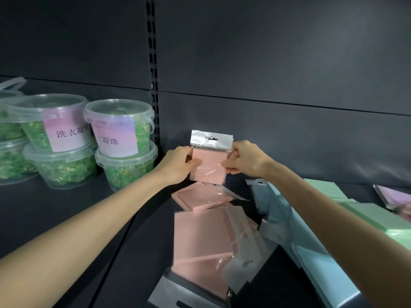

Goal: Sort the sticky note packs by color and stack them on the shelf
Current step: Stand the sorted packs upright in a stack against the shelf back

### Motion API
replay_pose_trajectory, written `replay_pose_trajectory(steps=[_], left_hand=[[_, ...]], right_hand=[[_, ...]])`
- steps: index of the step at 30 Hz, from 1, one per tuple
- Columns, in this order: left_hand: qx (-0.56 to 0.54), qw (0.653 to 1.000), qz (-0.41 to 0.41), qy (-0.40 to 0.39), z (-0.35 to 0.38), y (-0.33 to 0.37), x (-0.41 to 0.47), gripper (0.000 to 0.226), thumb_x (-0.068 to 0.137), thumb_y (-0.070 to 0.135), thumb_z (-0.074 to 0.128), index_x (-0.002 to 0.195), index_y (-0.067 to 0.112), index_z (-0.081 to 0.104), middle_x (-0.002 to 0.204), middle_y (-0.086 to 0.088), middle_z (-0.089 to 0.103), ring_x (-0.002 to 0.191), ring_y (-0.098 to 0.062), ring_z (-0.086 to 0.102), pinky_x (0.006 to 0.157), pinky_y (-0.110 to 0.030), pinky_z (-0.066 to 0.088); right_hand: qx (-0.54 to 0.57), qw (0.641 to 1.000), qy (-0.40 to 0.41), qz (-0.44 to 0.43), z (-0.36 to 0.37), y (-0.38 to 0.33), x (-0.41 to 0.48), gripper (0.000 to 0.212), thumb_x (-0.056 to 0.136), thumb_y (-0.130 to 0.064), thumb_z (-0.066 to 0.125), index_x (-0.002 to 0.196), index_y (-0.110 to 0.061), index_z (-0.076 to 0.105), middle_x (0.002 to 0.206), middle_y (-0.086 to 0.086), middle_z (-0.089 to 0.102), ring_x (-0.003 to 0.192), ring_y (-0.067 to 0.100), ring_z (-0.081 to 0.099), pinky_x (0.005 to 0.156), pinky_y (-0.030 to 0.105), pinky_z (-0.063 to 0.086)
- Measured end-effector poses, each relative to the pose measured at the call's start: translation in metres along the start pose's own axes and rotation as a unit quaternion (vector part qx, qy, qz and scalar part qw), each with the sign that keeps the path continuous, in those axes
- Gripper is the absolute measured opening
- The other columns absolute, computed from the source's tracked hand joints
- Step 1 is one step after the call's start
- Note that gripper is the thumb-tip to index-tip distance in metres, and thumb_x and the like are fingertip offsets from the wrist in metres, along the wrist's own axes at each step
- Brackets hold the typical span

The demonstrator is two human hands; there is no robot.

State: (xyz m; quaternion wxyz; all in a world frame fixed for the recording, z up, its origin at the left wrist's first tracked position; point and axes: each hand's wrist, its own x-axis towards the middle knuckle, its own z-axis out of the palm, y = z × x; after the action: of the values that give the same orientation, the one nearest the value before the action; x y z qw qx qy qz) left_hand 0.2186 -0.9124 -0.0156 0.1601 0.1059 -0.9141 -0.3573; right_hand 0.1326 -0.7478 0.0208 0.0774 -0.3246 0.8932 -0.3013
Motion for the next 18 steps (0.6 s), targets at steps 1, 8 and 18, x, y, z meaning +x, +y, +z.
replay_pose_trajectory(steps=[1, 8, 18], left_hand=[[0.001, 1.0, -0.003, -0.001, -0.001, 0.001, -0.001, 0.023, 0.094, 0.025, 0.056, 0.109, 0.008, 0.063, 0.091, -0.002, 0.064, 0.081, -0.019, 0.061, 0.084, -0.038, 0.053], [0.056, 0.998, -0.015, 0.022, 0.003, 0.005, 0.001, 0.023, 0.094, 0.026, 0.054, 0.097, 0.004, 0.054, 0.087, -0.004, 0.058, 0.082, -0.024, 0.056, 0.07, -0.035, 0.046], [0.112, 0.992, -0.035, 0.04, -0.002, 0.009, -0.009, 0.039, 0.089, 0.037, 0.059, 0.112, 0.005, 0.055, 0.11, -0.008, 0.062, 0.099, -0.026, 0.058, 0.086, -0.041, 0.048]], right_hand=[[0.001, 1.0, -0.001, -0.002, 0.0, 0.0, 0.0, 0.018, 0.084, -0.006, 0.064, 0.072, -0.015, 0.055, 0.072, 0.005, 0.066, 0.07, 0.021, 0.064, 0.084, 0.036, 0.055], [-0.002, 0.998, 0.065, 0.014, 0.007, 0.001, 0.008, 0.035, 0.079, -0.009, 0.069, 0.107, -0.005, 0.048, 0.095, 0.012, 0.067, 0.087, 0.026, 0.064, 0.075, 0.031, 0.051], [-0.085, 0.992, 0.079, 0.041, 0.005, 0.007, -0.002, 0.04, 0.081, -0.031, 0.069, 0.111, -0.012, 0.052, 0.106, 0.01, 0.062, 0.097, 0.03, 0.058, 0.087, 0.042, 0.05]])
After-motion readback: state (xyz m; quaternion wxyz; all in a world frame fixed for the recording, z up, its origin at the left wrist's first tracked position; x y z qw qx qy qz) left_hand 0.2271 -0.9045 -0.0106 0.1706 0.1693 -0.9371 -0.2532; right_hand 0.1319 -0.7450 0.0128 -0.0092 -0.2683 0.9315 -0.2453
